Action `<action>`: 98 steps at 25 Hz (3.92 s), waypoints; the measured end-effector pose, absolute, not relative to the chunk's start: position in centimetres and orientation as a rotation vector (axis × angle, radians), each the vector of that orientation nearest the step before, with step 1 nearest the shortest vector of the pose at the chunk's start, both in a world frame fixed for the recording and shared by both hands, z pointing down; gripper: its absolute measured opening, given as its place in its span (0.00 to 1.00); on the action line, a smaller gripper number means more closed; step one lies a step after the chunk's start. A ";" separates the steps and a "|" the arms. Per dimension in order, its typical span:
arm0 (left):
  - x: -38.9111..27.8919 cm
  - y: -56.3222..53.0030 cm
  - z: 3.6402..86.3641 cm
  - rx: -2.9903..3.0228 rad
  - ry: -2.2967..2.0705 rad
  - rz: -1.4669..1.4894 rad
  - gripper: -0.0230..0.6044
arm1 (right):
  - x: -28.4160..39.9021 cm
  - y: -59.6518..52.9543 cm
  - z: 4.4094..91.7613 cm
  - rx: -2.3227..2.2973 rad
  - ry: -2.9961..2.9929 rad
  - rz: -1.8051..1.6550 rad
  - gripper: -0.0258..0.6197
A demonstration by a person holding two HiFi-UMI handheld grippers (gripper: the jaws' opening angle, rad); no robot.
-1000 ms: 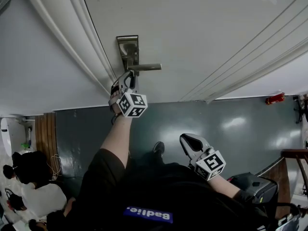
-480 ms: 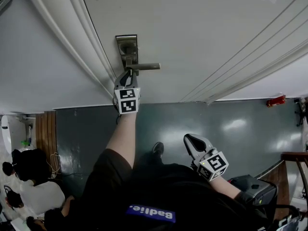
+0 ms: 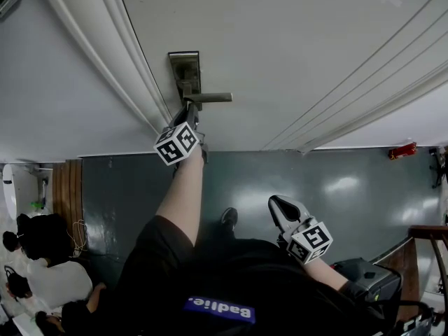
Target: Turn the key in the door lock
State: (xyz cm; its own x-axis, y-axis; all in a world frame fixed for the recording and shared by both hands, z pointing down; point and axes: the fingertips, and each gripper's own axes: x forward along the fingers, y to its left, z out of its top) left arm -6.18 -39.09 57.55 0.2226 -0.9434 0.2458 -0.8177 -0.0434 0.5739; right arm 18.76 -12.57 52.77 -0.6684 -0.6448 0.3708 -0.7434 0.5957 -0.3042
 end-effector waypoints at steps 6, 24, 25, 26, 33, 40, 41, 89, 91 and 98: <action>-5.7 -39.3 58.1 1.680 -1.298 -0.666 0.08 | 18.2 -12.5 52.7 1.133 -2.617 0.663 0.07; -5.3 -39.4 57.9 1.344 -0.702 -1.151 0.11 | 16.7 -12.4 53.2 1.156 -2.588 0.754 0.07; -5.3 -39.4 58.0 1.340 -0.687 -1.162 0.11 | 16.6 -12.4 53.3 1.155 -2.587 0.759 0.07; -5.3 -39.5 58.0 1.333 -0.676 -1.172 0.11 | 16.6 -12.4 53.3 1.156 -2.587 0.763 0.07; -5.6 -39.2 58.4 1.480 -0.833 -1.039 0.12 | 15.7 -12.1 52.5 1.130 -2.615 0.673 0.07; -6.6 -38.3 58.1 1.688 -1.042 -0.788 0.21 | 15.2 -11.7 52.5 1.048 -2.656 0.673 0.09; -6.5 -38.3 58.1 1.696 -1.046 -0.769 0.21 | 15.3 -11.8 52.5 1.043 -2.657 0.676 0.09; -7.4 -11.8 42.8 2.637 -0.958 -0.278 0.16 | 3.1 -6.9 48.0 1.139 -2.766 0.536 0.09; -8.1 -8.8 42.8 2.685 -0.924 -0.215 0.13 | 1.3 -5.4 47.3 1.174 -2.770 0.513 0.09; -9.6 -2.5 40.6 2.838 -0.901 -0.085 0.05 | -1.2 -1.7 44.4 1.203 -2.784 0.385 0.06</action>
